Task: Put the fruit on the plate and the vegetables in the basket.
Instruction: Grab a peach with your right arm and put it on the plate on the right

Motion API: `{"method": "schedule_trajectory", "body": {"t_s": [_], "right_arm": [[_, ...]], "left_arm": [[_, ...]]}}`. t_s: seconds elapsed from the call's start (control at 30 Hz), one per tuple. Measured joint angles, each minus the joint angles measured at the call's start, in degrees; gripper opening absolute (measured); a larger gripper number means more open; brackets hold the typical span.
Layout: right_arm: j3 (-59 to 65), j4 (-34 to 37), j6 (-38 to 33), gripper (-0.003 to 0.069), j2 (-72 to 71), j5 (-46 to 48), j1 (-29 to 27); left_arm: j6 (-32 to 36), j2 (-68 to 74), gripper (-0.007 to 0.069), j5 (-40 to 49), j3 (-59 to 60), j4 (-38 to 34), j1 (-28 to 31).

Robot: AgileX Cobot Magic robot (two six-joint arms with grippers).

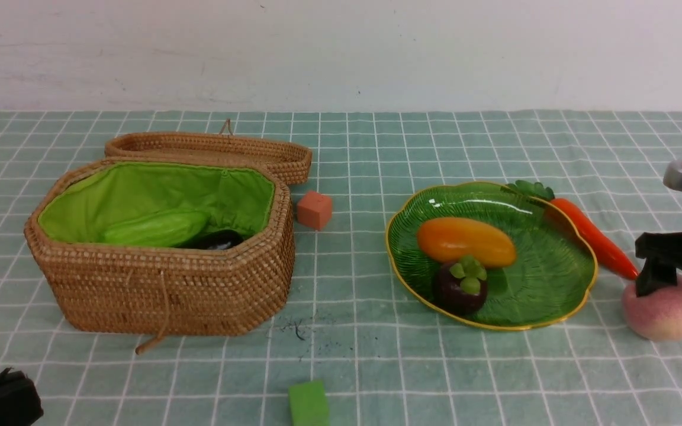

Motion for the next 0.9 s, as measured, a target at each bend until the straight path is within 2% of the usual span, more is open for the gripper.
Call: {"method": "schedule_trajectory", "body": {"t_s": [0.1, 0.3, 0.37, 0.4, 0.53, 0.77, 0.9], "right_arm": [[0.00, -0.14, -1.41, 0.0550, -0.31, 0.29, 0.00], [-2.55, 1.64, -1.93, 0.0550, -5.84, 6.66, 0.92], [-4.71, 7.25, -5.94, 0.0550, -9.72, 5.63, 4.70], [-5.33, 10.90, -10.06, 0.0550, -10.65, 2.61, 9.62], [-5.38, 11.68, -13.14, 0.0550, -7.05, -2.42, 15.16], [-5.33, 10.02, -13.65, 0.0552, -0.54, -4.89, 15.91], [-5.55, 8.95, -13.69, 0.0654, -0.36, -4.68, 15.91]], "left_arm": [[0.00, 0.00, 0.0008, 0.00, 0.00, 0.00, 0.00], [0.00, 0.00, 0.0008, -0.26, 0.00, 0.00, 0.00], [0.00, 0.00, 0.0008, -1.87, 0.00, 0.00, 0.00], [0.00, 0.00, 0.0008, -3.43, 0.00, 0.00, 0.00], [-0.06, 0.00, 0.0008, -5.09, 0.00, 0.00, 0.00], [-0.18, 0.04, 0.0008, -5.47, 0.00, 0.00, 0.00], [-0.18, 0.04, 0.0008, -5.58, 0.00, 0.00, 0.00]]}}
